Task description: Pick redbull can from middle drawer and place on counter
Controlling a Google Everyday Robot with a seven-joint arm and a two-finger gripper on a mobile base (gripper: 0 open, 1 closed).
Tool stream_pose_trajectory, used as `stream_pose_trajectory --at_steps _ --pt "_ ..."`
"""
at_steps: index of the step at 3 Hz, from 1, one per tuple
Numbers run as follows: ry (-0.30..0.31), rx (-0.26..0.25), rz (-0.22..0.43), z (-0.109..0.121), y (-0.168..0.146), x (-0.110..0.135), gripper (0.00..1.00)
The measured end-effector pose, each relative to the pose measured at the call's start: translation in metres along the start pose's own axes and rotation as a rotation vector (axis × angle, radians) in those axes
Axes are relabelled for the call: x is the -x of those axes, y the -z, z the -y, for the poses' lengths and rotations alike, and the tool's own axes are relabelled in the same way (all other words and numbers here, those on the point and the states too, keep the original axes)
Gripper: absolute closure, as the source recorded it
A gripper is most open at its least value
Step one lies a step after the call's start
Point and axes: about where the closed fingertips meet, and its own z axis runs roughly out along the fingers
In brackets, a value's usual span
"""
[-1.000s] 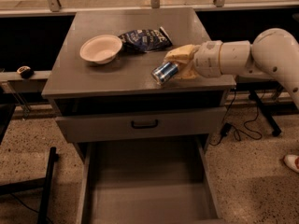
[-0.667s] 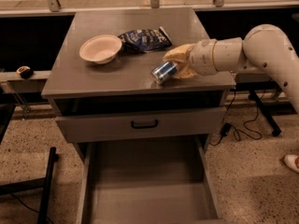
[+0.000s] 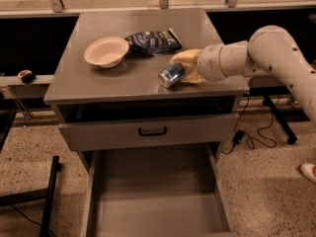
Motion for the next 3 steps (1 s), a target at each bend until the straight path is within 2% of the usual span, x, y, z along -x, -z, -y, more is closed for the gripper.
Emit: stream_pose_trajectory --at_steps 1,2,3 --pt "0.0 0.0 0.0 0.0 0.0 0.0 0.26" --pt "0.008 0.027 -0.002 0.008 -0.002 0.001 0.04" --pt "0.008 0.027 -0.003 0.014 0.001 0.0 0.0"
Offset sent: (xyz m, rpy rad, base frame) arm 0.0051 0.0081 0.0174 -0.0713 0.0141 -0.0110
